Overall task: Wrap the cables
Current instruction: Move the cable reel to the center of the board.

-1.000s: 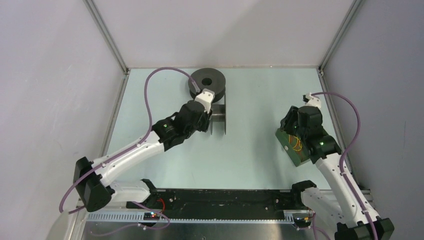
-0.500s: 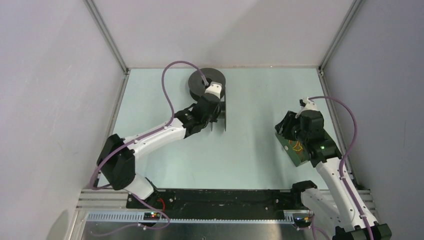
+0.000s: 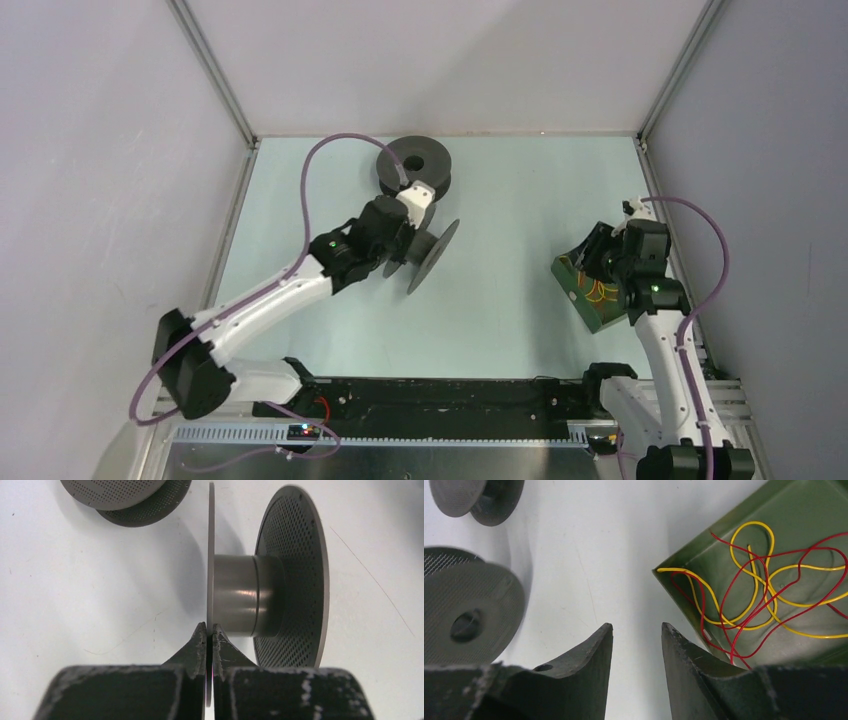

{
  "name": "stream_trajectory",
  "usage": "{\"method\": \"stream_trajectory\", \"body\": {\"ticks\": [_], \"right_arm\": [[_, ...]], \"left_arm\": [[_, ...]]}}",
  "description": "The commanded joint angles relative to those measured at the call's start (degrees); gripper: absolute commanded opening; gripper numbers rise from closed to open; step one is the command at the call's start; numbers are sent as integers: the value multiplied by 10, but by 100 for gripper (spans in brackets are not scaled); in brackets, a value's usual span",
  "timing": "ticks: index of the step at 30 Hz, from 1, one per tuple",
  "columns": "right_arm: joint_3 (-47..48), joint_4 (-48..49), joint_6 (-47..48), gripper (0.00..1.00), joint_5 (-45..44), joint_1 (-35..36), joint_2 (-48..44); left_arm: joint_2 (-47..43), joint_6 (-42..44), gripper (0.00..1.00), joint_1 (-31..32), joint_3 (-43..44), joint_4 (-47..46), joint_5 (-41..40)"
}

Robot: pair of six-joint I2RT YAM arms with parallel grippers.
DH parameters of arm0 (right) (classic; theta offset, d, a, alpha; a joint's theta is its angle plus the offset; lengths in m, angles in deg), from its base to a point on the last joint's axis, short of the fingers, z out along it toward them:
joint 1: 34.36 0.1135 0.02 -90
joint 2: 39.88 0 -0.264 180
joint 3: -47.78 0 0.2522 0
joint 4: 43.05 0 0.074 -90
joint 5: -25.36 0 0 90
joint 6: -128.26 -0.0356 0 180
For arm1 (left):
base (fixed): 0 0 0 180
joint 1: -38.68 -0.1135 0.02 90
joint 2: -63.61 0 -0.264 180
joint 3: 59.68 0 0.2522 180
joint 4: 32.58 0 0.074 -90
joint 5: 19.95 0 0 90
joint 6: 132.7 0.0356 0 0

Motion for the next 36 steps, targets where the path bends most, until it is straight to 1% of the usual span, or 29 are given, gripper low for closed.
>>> {"method": "stream_trajectory", "body": {"ticks": [1,4,7,9,11,13,17,19,23,27,29,31,32,33,36], "right_arm": [[0,6,8,45,19,-12,25],[0,7,10,45,-5,-12,41],[0,3,7,45,-31,-12,62],[0,-2,7,44,-70,-12,75],[0,-4,8,44,-91,-13,89],[0,-4,7,44,-96,-13,105],[0,1,4,44,-97,-13,138],[0,5,4,44,-114,-13,150],[-2,21,-2,42,-105,-12,168],[-3,28,-3,34,-111,-12,183],[-3,27,-4,24,-124,-11,181],[-4,26,-4,8,-139,-9,170],[-3,25,-4,5,-153,-6,158],[1,23,-7,0,-162,-5,152],[18,3,-22,0,-199,-3,121]], "left_arm": [[-77,52,0,-2,-21,13,74],[-96,54,3,-3,-49,14,78],[-100,46,8,-3,-55,14,57],[-97,37,17,-3,-51,16,51],[-95,28,22,-3,-45,22,51],[-94,26,27,-3,-43,30,52],[-92,25,34,-3,-42,51,49],[-90,25,35,-3,-38,59,46],[-87,25,39,-3,-32,68,42],[-84,25,41,-3,-31,73,35],[-83,25,42,-3,-30,75,28],[-83,15,44,-3,-29,77,16],[-82,13,45,-3,-28,78,14],[-83,11,47,-3,-27,78,12],[-85,7,49,-3,-25,78,9]]}}
